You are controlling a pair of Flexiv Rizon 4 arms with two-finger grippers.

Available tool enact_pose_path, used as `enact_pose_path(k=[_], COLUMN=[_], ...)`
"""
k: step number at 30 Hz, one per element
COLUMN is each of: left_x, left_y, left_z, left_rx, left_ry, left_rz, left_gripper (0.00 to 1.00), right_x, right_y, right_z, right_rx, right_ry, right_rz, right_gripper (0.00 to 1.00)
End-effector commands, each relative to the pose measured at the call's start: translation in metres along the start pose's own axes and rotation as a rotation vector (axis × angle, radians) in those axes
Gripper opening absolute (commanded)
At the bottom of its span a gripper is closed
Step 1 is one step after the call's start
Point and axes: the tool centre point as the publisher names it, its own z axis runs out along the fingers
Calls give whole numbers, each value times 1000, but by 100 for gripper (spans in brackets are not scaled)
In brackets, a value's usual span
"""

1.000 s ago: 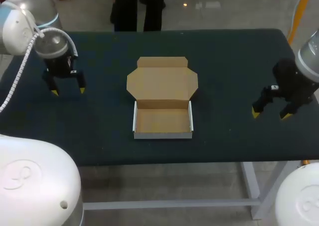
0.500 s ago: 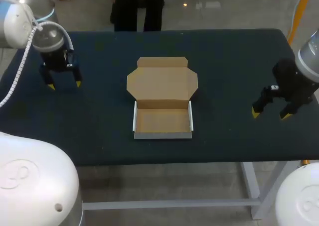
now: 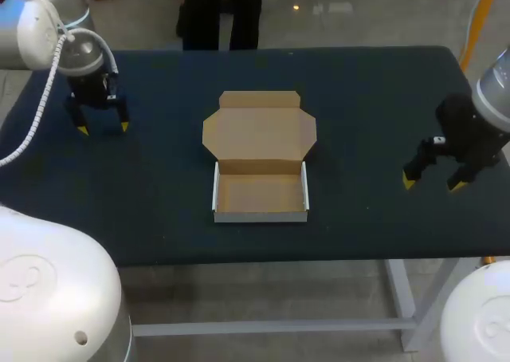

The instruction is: Assemble the packaging by folding the flat box into shape, placing the metal phone stand inside, and closing the box properly

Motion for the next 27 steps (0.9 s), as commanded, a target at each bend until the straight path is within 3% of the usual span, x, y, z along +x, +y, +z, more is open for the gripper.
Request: enact_pose_path(k=[1,27], left_x=[0,-5], left_y=[-14,-48], left_z=[3,2], left_rx=[-49,-55], left_ry=[-5,2], left_rz=[-1,-20], left_gripper=[100,100], right_x=[0,0], right_y=[0,0], right_z=[-2,-2], right_rx=[5,5], right_ry=[0,0], right_rz=[0,0], right_gripper=[100,100])
